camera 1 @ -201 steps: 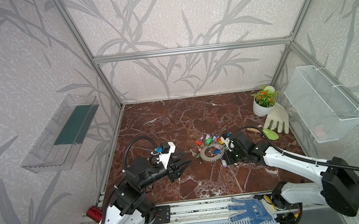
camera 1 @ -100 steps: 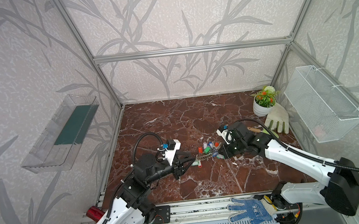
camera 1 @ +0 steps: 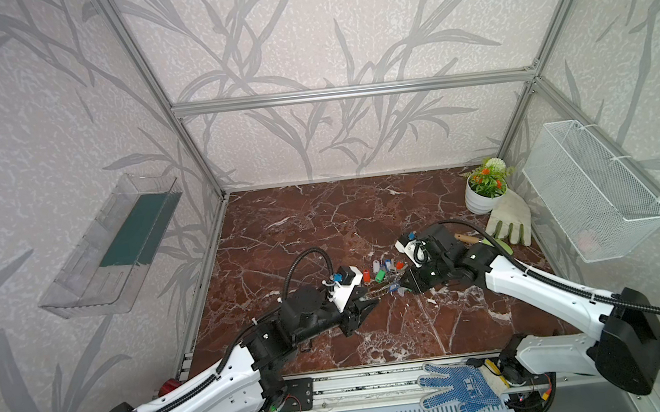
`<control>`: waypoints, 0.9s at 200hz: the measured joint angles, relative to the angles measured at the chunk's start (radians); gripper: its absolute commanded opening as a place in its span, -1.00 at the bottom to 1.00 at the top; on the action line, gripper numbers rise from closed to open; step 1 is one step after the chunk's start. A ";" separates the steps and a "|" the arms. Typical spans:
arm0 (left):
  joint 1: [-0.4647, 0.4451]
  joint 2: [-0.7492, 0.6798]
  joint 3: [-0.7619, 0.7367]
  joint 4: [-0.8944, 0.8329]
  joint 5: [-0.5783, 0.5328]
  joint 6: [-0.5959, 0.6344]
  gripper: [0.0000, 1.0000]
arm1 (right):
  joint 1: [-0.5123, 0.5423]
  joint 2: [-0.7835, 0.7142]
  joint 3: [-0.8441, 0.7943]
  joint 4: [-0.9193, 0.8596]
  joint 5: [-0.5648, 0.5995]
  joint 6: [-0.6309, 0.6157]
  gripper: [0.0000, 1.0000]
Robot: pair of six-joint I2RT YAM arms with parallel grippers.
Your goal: Put the keys on the keyring
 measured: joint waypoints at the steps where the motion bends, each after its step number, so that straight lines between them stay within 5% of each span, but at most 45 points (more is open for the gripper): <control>1: -0.001 0.003 -0.003 0.002 -0.007 0.011 0.16 | 0.000 0.000 0.001 -0.002 -0.001 -0.002 -1.00; 18: -0.007 0.030 -0.036 0.045 -0.069 0.104 0.32 | -0.007 -0.004 0.023 -0.024 -0.009 -0.014 -1.00; 39: -0.012 0.077 -0.076 0.108 -0.098 0.213 0.80 | -0.018 -0.004 0.059 -0.048 -0.027 -0.029 -1.00; 60: -0.027 0.126 -0.089 0.153 -0.098 0.302 0.98 | -0.023 -0.004 0.087 -0.069 -0.042 -0.042 -1.00; 113: -0.067 0.275 -0.092 0.285 -0.106 0.362 0.97 | -0.024 -0.006 0.101 -0.097 -0.058 -0.046 -1.00; 180: -0.079 0.370 -0.092 0.382 -0.204 0.325 0.24 | -0.024 -0.031 0.101 -0.112 -0.058 -0.043 -1.00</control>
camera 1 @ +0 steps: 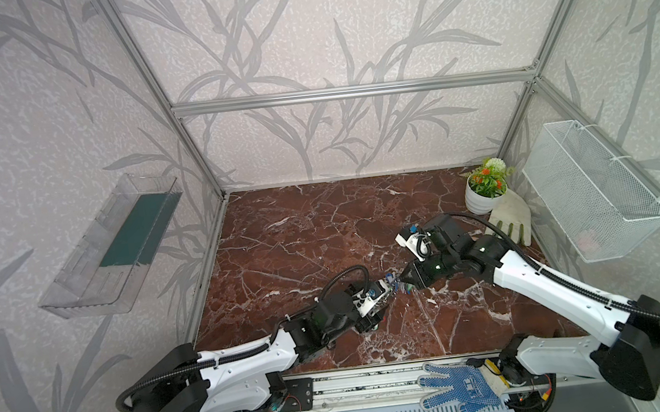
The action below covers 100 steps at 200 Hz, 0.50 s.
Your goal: Put the keys on the keyring
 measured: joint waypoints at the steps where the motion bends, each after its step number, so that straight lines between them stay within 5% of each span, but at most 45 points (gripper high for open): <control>1: 0.000 0.002 0.000 0.000 0.000 -0.002 0.24 | 0.000 0.000 0.000 0.000 0.000 0.000 -1.00; 100: -0.011 0.097 0.005 0.053 -0.021 -0.065 -0.43 | 0.000 -0.019 0.000 -0.001 0.000 0.015 -1.00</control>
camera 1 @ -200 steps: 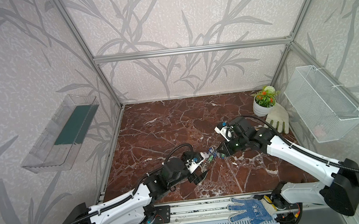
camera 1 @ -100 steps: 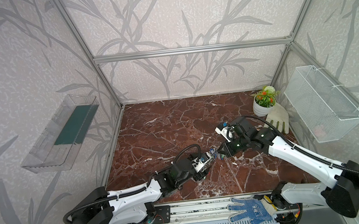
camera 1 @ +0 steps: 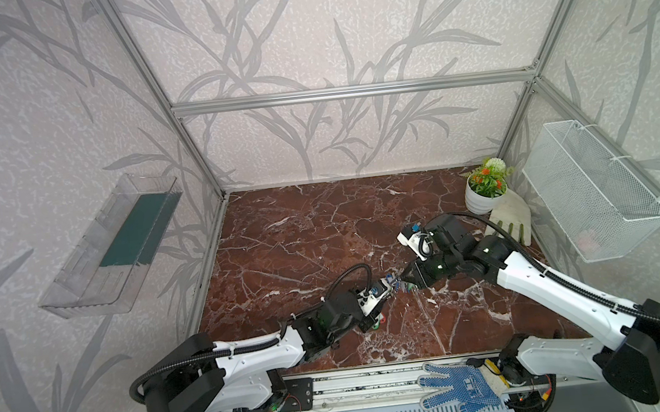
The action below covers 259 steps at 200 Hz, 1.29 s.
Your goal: Put the keys on the keyring
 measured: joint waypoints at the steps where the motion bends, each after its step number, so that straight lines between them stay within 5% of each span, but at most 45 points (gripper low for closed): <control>1: 0.000 0.001 0.000 0.000 -0.001 -0.003 -0.43 | 0.000 0.000 0.000 0.000 0.000 0.000 -1.00; 95: -0.035 -0.053 0.002 -0.013 -0.019 -0.098 -1.00 | -0.012 -0.001 0.041 -0.009 -0.014 -0.014 -1.00; 151: -0.067 -0.129 0.006 -0.079 -0.027 -0.151 -1.00 | -0.026 0.000 0.104 -0.028 -0.039 -0.034 -0.47; 259: -0.082 -0.171 0.006 -0.150 -0.055 -0.179 -1.00 | -0.045 -0.141 0.021 -0.010 -0.076 0.016 -0.23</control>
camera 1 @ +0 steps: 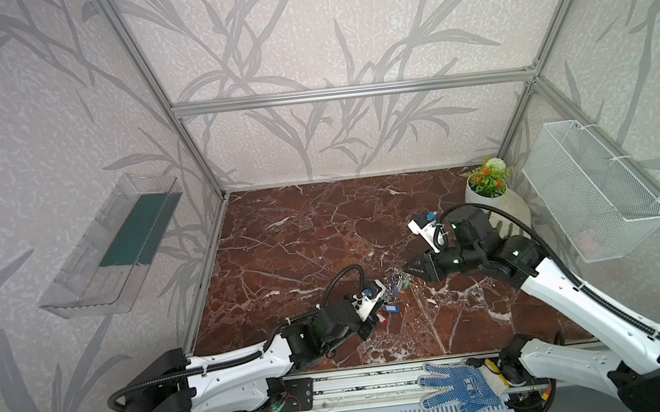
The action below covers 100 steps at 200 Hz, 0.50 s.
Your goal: Put the keys on the keyring
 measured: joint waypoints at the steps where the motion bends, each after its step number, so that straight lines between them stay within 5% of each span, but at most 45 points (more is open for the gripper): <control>1: 0.000 0.000 0.000 0.000 0.000 0.000 -1.00 | 0.000 0.000 -0.005 0.001 -0.002 0.000 -0.23; 100: -0.006 0.000 0.002 0.005 -0.001 0.000 -1.00 | 0.000 0.053 -0.116 0.203 -0.106 0.126 -0.17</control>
